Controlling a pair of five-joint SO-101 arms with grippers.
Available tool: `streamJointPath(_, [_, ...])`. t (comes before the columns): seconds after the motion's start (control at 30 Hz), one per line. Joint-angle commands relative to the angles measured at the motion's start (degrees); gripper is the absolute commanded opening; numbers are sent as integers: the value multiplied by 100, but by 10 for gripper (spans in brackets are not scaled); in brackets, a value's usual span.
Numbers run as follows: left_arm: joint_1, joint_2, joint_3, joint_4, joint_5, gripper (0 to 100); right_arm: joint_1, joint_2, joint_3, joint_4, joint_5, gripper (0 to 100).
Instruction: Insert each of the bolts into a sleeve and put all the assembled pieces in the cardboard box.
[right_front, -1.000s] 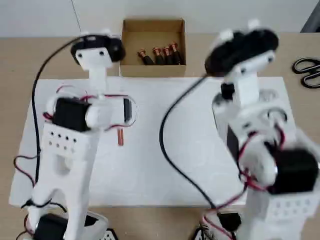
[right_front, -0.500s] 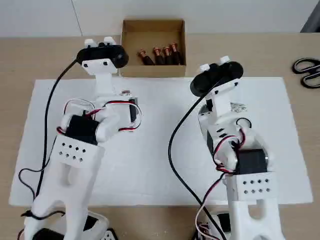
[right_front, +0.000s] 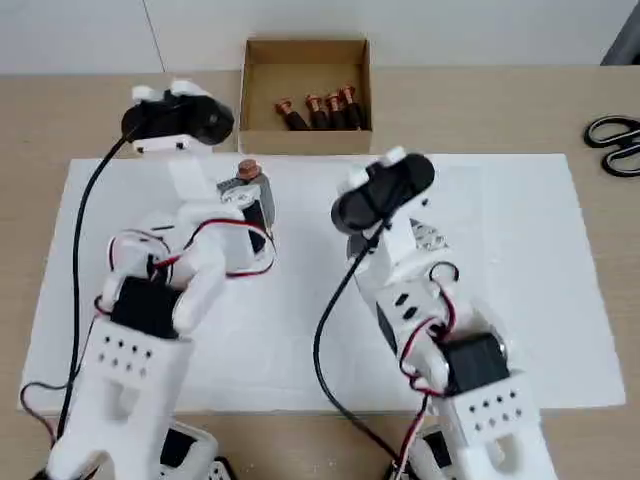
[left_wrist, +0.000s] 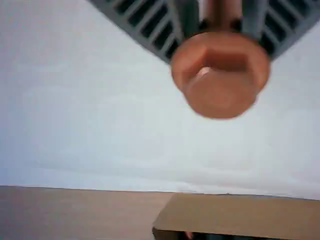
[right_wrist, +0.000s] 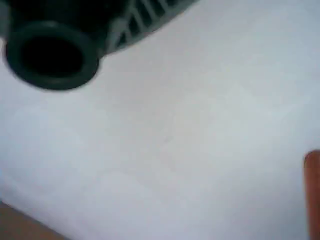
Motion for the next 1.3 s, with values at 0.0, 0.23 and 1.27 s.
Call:
streamJointPath(0.0, [290, -440, 75, -167, 44, 7, -31, -549, 325, -136, -88, 3])
streamJointPath(0.23, [589, -563, 435, -721, 53, 7, -48, -1411, 1679, -875, -114, 4])
streamJointPath(1.27, [1433, -571, 1349, -2119, 466, 6, -655, -4198, 4431, -1569, -1662, 4])
